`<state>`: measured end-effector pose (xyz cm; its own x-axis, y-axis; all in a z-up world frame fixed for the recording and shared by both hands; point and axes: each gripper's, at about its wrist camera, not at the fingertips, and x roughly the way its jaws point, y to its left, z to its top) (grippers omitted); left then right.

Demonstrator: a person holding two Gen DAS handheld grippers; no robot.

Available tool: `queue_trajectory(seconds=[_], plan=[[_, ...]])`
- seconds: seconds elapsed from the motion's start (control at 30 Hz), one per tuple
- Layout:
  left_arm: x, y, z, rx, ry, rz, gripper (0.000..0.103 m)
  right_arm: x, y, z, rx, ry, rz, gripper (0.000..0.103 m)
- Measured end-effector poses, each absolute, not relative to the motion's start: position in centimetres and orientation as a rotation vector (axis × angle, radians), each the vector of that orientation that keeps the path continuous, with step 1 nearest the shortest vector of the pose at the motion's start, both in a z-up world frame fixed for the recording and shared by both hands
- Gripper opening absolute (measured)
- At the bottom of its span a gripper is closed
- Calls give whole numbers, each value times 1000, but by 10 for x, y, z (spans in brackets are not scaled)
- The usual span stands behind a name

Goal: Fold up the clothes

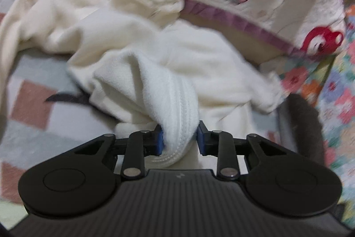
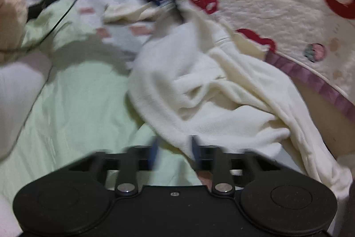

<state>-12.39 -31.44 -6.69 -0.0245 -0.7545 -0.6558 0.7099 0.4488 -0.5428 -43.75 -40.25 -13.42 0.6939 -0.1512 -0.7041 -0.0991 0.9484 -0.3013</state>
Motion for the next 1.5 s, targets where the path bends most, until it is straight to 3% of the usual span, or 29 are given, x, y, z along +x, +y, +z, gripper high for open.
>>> queue_trajectory(seconds=[0.1,0.17,0.23,0.33,0.4,0.43,0.47,0.5,0.63,0.7,0.77,0.9,0.97,1.17,1.27,1.5], plan=[[-130,-341,-50,9,1035,-1190,24,-434,-399,-137,-363,778,-53,2],[-136,-357,-49,91,1007,-1181,23,-433,-397,-138,-373,751,-82,11],[-142,-371,-51,153,988,-1174,23,-432,-398,-137,-343,736,-86,42],[-140,-379,-60,116,1014,-1183,22,-423,-396,-140,-331,733,-97,56],[-135,-384,-63,73,1021,-1192,22,-410,-400,-148,-351,751,-113,55],[-133,-387,-64,51,1023,-1195,21,-402,-403,-153,-361,761,-121,40],[-131,-387,-64,34,1023,-1195,21,-395,-408,-154,-345,777,-99,9],[-129,-387,-63,24,1020,-1190,21,-390,-418,-147,-281,766,-75,7],[-138,-366,-38,82,919,-1077,22,-382,-468,-93,57,611,-48,7],[-146,-339,-22,46,812,-1077,28,-386,-499,-66,220,513,-80,7],[-151,-311,-14,-41,753,-1093,48,-390,-527,-47,302,432,-151,7],[-162,-276,-25,-57,719,-1079,54,-386,-566,-23,280,389,-322,7],[-175,-270,-41,4,722,-1090,65,-384,-584,-13,269,372,-399,7],[-206,-273,-98,117,818,-1200,69,-381,-620,5,288,356,-525,7],[-225,-290,-113,216,820,-1248,76,-379,-633,7,269,361,-588,7],[-236,-336,-143,293,899,-1279,80,-395,-645,26,246,312,-707,7]])
